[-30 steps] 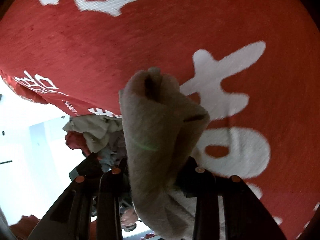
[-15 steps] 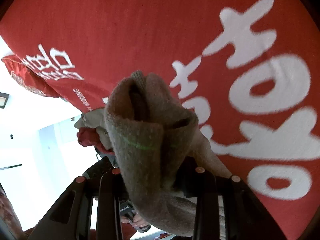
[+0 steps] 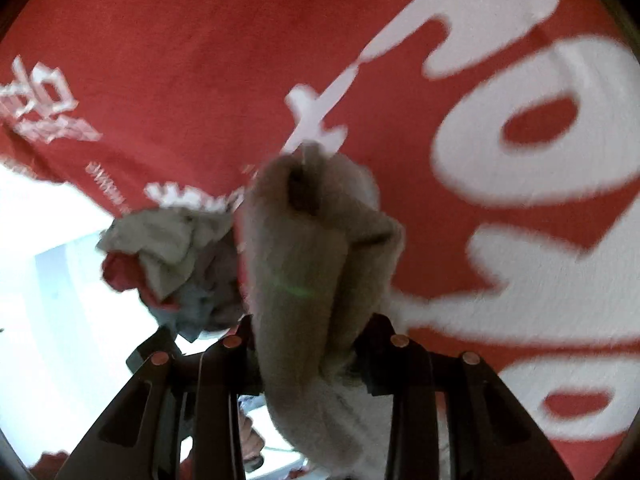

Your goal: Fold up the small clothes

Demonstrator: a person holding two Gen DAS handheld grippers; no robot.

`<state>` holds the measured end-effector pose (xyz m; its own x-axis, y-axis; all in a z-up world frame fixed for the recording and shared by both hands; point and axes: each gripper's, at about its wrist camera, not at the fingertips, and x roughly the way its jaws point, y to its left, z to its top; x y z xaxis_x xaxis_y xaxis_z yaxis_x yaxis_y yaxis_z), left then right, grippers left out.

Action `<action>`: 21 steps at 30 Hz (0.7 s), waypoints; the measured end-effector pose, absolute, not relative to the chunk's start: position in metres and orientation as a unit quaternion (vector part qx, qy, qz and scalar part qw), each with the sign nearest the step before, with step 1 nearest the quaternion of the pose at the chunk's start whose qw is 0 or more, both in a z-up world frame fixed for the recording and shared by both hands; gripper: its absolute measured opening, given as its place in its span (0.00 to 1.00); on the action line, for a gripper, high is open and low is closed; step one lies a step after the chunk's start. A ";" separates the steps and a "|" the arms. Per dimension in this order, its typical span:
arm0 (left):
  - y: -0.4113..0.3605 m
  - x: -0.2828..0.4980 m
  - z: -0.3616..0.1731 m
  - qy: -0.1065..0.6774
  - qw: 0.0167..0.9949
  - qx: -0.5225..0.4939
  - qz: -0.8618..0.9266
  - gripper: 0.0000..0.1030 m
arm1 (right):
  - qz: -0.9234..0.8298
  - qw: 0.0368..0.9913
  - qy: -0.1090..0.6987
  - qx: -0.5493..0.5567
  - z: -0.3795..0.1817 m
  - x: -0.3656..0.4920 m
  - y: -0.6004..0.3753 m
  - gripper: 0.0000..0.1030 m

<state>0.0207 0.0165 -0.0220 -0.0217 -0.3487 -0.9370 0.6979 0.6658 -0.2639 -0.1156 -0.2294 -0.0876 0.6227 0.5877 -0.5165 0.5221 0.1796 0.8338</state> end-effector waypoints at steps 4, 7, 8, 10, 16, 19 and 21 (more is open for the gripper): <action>0.018 0.022 -0.025 0.606 0.692 0.157 -0.359 0.62 | -0.024 0.655 0.514 0.554 -0.098 -0.110 -0.246 0.50; 0.022 0.017 -0.022 0.605 0.699 0.168 -0.342 0.70 | -0.037 0.668 0.533 0.518 -0.088 -0.109 -0.247 0.62; 0.023 0.015 -0.023 0.608 0.697 0.177 -0.337 0.70 | -0.044 0.672 0.538 0.508 -0.084 -0.110 -0.247 0.63; 0.025 0.011 -0.024 0.614 0.693 0.185 -0.331 0.70 | -0.051 0.675 0.542 0.497 -0.075 -0.116 -0.245 0.63; 0.032 -0.006 -0.017 0.621 0.688 0.185 -0.328 0.99 | -0.042 0.671 0.531 0.515 -0.048 -0.152 -0.221 0.63; 0.033 -0.013 -0.018 0.631 0.679 0.189 -0.325 0.99 | -0.028 0.663 0.529 0.529 -0.045 -0.163 -0.203 0.63; 0.031 -0.018 -0.020 0.633 0.675 0.209 -0.316 0.99 | -0.018 0.658 0.531 0.533 -0.047 -0.164 -0.192 0.58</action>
<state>-0.0182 0.0306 -0.0199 -0.0025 -0.1629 -0.9866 0.6913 0.7127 -0.1194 -0.1643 -0.1918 -0.0468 0.4357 0.5429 -0.7180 0.5897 0.4305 0.6833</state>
